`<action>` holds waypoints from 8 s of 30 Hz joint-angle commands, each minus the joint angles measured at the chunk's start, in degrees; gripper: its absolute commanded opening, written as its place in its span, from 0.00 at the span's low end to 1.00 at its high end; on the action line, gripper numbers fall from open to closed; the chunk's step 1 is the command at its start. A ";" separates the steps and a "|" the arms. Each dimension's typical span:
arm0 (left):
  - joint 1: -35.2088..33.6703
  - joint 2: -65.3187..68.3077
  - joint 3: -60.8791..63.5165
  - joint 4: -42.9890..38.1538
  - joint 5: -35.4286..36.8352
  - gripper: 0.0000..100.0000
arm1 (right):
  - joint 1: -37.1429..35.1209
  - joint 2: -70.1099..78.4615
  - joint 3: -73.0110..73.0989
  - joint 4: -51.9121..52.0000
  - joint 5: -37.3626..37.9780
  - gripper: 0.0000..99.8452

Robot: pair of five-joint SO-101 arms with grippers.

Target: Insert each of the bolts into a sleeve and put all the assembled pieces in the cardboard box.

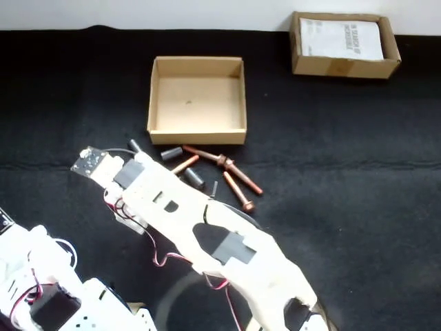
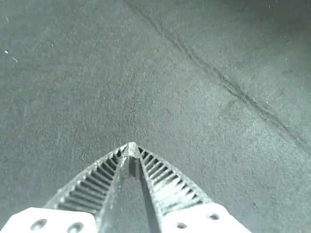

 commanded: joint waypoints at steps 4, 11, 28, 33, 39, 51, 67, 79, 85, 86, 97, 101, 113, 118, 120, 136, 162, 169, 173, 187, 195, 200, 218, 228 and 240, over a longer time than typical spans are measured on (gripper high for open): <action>-0.40 -0.57 0.66 -1.05 -0.26 0.01 | 0.04 1.36 -2.77 -0.22 0.26 0.14; -0.57 -0.57 4.53 -4.04 -0.26 0.01 | 3.03 1.63 -2.68 -0.66 0.09 0.12; -0.84 -0.22 5.23 -3.60 -0.18 0.01 | 9.98 1.01 -17.19 14.37 0.26 0.01; 7.96 -0.13 5.05 0.70 -0.09 0.01 | 13.58 1.01 -34.77 23.69 0.26 0.01; 24.57 -0.04 4.79 1.93 0.09 0.01 | 22.02 -7.60 -38.02 23.60 0.26 0.01; 35.82 27.74 -4.09 -8.09 0.62 0.01 | 35.21 -44.79 -10.07 23.52 0.35 0.01; 62.37 73.98 -42.68 7.47 30.33 0.01 | 47.25 -76.18 29.32 21.32 4.40 0.01; 66.95 99.30 -59.03 7.21 52.57 0.33 | 47.60 -81.10 37.76 20.09 4.04 0.01; 66.86 109.41 -63.43 7.21 54.24 0.30 | 47.69 -81.10 38.81 20.09 3.96 0.01; 66.77 110.90 -64.22 7.21 56.35 0.29 | 47.69 -81.10 38.81 20.09 3.96 0.01; 66.59 123.21 -73.89 7.56 59.43 0.23 | 47.78 -80.66 38.81 20.09 3.96 0.01; 66.59 124.35 -74.15 7.74 59.43 0.23 | 47.78 -80.66 38.81 20.09 3.96 0.01; 66.68 116.79 -79.34 21.19 59.16 0.23 | 47.78 -80.66 38.81 20.09 3.96 0.01; 66.59 116.53 -78.90 23.65 59.08 0.23 | 47.78 -80.57 38.81 20.09 3.96 0.01; 66.51 116.62 -78.81 24.70 59.08 0.23 | 47.78 -80.57 38.81 20.09 3.96 0.01; 66.51 116.70 -67.74 18.99 58.99 0.23 | 47.52 -80.48 38.90 20.09 4.31 0.01; 63.78 115.91 -70.73 12.57 59.34 0.23 | 47.43 -80.84 42.95 20.09 4.40 0.01; 59.65 116.62 -72.75 12.22 59.34 0.23 | 47.43 -80.57 43.12 20.09 4.40 0.01; 60.09 116.62 -72.66 12.22 59.43 0.23 | 47.34 -80.57 43.21 20.09 4.40 0.01; 65.63 116.70 -72.22 9.93 65.49 0.23 | 45.49 -81.01 43.21 20.62 4.22 0.01; 64.48 116.70 -66.51 1.76 65.93 0.23 | 45.49 -81.01 42.86 22.11 4.31 0.01; 62.81 116.70 -61.05 -4.84 65.93 0.23 | 45.67 -81.01 42.86 22.11 4.13 0.01; 62.37 115.91 -60.35 -7.82 52.75 0.01 | 45.93 -81.10 42.86 22.99 4.31 0.01; 64.75 115.82 -76.26 8.70 21.36 0.01 | 45.05 -81.10 44.09 22.99 7.56 0.01; 67.12 92.18 -87.96 14.24 20.84 0.01 | 44.79 -81.10 60.35 1.54 -4.40 0.01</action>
